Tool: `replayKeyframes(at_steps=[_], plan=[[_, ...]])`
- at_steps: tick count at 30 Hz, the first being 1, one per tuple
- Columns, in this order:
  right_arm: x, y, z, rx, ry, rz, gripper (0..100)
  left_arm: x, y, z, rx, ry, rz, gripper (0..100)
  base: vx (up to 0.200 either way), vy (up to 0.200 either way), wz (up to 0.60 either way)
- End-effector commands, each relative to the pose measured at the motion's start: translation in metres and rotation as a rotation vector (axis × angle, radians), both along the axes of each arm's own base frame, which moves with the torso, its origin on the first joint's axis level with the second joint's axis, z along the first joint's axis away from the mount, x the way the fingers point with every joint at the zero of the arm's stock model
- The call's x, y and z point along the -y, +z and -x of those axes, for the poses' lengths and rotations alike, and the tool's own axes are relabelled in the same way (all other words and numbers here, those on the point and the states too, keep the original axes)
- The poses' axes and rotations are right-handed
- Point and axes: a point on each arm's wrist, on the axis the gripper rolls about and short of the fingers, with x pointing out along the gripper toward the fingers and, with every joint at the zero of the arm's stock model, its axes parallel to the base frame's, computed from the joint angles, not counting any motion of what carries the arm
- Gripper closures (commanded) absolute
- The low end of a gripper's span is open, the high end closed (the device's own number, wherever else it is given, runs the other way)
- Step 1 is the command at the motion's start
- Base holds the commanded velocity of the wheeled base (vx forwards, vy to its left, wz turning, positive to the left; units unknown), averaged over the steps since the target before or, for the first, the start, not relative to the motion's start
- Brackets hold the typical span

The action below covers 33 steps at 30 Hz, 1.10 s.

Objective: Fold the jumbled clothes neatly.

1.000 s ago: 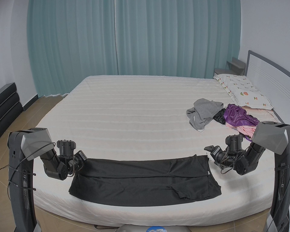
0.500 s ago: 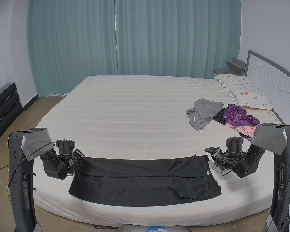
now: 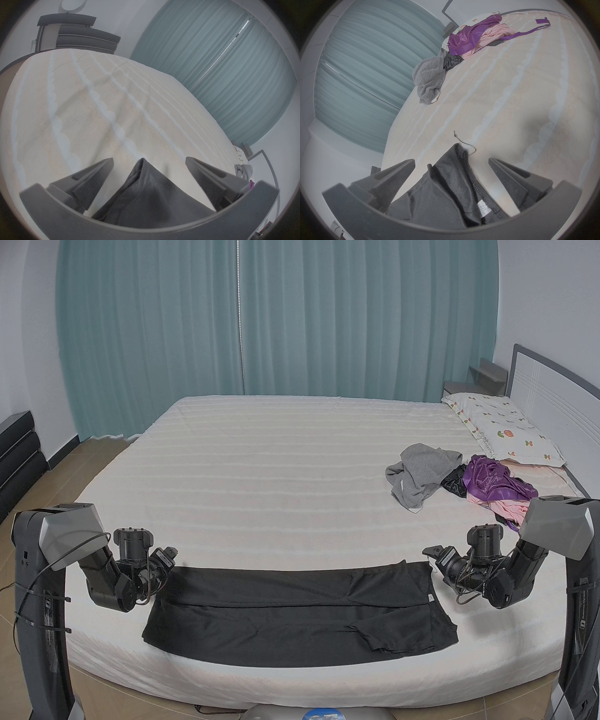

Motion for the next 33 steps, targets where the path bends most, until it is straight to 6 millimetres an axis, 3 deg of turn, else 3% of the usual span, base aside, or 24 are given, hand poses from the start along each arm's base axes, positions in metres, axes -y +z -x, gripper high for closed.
replayKeyframes(at_steps=[1, 5, 13, 21, 24, 33], plan=[[-0.001, -0.001, 0.002, 0.007, 0.003, -0.001, 0, -0.001, 0.025, 0.024, -0.002, 0.003, 0.019, 0, 0.0, 0.0, 0.0], [0.0, -0.001, 0.003, 0.014, 0.004, -0.002, 0, -0.006, 0.042, 0.042, 0.007, -0.046, 0.071, 0, 0.0, 0.0, 0.0], [-0.001, -0.002, 0.003, 0.011, 0.015, -0.002, 0, -0.006, 0.04, 0.041, 0.009, -0.067, 0.081, 0, 0.0, 0.0, 0.0], [-0.001, -0.004, 0.003, 0.009, 0.019, -0.002, 0, 0.002, 0.024, 0.032, -0.017, -0.102, 0.079, 0, 0.0, 0.0, 0.0], [-0.001, -0.005, 0.003, 0.006, 0.019, -0.001, 0, 0.002, 0.017, 0.027, -0.023, -0.122, 0.056, 0, -0.2, 0.0, 0.0], [-0.001, -0.006, 0.003, 0.004, 0.019, 0.001, 0, 0.007, -0.006, 0.031, -0.065, -0.222, -0.069, 0, 0.0, 0.0, 0.0]])
